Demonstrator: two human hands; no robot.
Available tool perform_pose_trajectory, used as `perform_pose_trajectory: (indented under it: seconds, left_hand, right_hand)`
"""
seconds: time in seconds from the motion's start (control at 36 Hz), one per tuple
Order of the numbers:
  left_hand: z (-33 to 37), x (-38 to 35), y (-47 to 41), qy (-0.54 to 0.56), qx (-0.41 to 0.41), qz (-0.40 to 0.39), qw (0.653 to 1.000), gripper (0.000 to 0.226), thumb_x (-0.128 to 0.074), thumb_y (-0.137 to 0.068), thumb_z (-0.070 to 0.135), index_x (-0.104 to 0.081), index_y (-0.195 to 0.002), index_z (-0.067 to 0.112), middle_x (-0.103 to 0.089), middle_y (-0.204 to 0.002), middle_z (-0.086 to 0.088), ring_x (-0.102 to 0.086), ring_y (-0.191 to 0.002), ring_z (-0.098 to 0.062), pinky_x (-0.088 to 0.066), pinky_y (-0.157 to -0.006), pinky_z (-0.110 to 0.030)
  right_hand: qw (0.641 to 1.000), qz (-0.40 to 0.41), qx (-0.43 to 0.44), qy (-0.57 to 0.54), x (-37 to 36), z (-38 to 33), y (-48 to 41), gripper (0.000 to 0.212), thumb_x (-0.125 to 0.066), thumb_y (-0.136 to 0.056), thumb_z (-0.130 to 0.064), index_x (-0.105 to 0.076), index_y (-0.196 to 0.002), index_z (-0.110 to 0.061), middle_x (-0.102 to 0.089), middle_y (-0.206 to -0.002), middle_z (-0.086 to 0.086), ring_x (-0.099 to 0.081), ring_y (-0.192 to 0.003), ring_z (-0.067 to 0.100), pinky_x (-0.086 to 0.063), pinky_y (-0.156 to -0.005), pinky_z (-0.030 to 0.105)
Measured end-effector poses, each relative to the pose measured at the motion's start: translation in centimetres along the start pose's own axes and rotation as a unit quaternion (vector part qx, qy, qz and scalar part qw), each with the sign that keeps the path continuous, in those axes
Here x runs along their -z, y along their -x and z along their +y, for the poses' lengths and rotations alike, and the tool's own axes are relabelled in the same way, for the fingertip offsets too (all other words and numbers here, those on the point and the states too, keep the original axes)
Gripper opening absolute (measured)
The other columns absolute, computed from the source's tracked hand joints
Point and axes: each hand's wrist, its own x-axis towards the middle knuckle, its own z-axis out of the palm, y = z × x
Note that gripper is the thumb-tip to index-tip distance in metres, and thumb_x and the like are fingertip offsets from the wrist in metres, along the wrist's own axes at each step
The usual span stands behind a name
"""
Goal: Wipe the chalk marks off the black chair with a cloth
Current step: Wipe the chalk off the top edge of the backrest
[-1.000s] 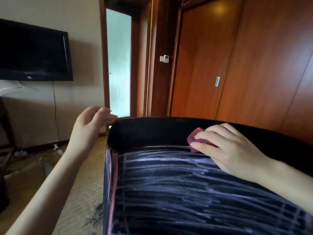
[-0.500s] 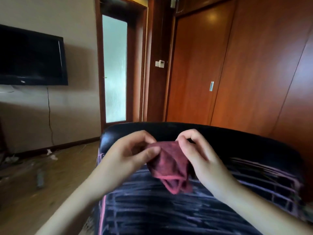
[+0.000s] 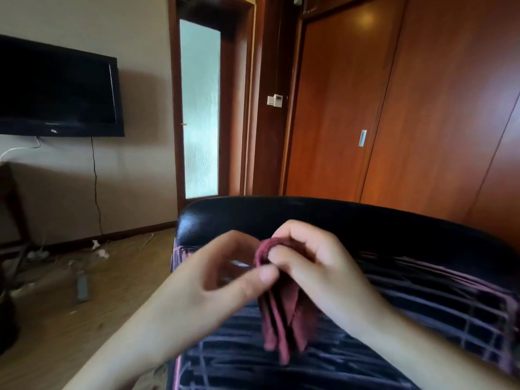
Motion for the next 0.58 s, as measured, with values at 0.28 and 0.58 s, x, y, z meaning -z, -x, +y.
perform_pose_trajectory:
  seconds: [0.28,0.58]
  left_hand:
    - [-2.7,0.4,2.0,-0.099,0.071,-0.060,0.991,0.017,-0.061,-0.076,0.058,-0.063,-0.087,0.044,-0.065,-0.075,0.016,-0.060,-0.068,0.002,-0.044,-0.061,-0.011]
    - [-3.1,1.3,0.7,0.193,0.094,0.011,0.977,0.049,-0.082,-0.060,0.047,-0.072,-0.083,0.005,-0.068,-0.077,-0.010,-0.062,-0.067,-0.015,-0.049,-0.059,-0.018]
  right_hand:
    - [0.987,-0.056,0.004,0.150,1.6,1.6,2.7,0.029,-0.052,-0.079,-0.045,-0.051,-0.070,-0.017,-0.045,-0.057,0.001,-0.041,-0.056,0.003,-0.032,-0.055,0.025]
    - [0.989,-0.024,0.050,0.134,1.0,2.0,2.5,0.031,-0.060,-0.085,-0.043,-0.050,-0.113,-0.033,-0.060,-0.110,-0.015,-0.058,-0.110,0.006,-0.043,-0.092,0.017]
